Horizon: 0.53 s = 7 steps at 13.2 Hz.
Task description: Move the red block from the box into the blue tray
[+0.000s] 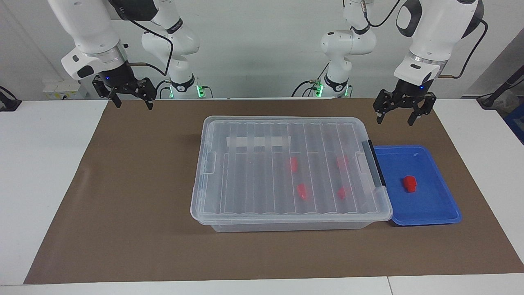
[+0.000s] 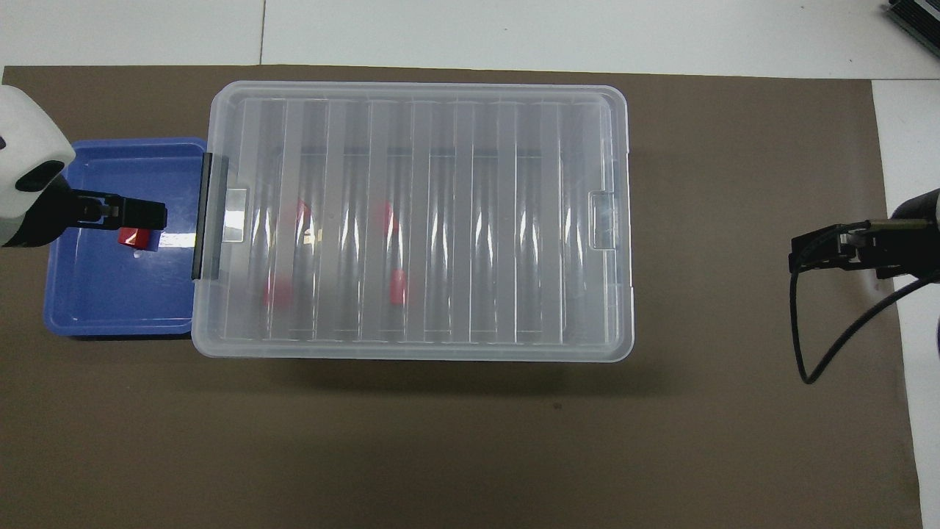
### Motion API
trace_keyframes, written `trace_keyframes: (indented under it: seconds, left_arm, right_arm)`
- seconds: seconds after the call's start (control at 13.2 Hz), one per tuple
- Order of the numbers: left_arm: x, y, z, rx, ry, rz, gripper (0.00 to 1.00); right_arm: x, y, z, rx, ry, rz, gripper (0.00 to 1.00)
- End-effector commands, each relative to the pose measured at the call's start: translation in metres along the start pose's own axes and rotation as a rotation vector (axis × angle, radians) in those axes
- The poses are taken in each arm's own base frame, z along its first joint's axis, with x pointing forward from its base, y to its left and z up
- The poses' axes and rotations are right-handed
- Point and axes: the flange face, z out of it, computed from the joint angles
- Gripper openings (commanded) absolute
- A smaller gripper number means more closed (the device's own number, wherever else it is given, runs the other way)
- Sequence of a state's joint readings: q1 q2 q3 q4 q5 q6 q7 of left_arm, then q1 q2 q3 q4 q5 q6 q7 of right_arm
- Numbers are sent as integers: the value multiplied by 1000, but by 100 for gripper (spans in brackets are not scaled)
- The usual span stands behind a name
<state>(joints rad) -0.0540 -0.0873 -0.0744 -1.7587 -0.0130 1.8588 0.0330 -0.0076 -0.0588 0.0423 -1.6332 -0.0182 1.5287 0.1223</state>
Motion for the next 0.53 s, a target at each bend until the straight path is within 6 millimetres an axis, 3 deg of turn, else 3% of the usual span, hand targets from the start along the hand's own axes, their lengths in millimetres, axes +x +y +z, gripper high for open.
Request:
trace_keyframes:
  seconds: [0.0,0.46]
  left_arm:
    - [-2,-1,-5,-1,15,4,100]
    - [-2,-7,-5,-7,14,-3,100]
  right_arm:
    - [-4,3,-2,18,-1,7,100]
    - [-4,4,-2,18,-1,8,100]
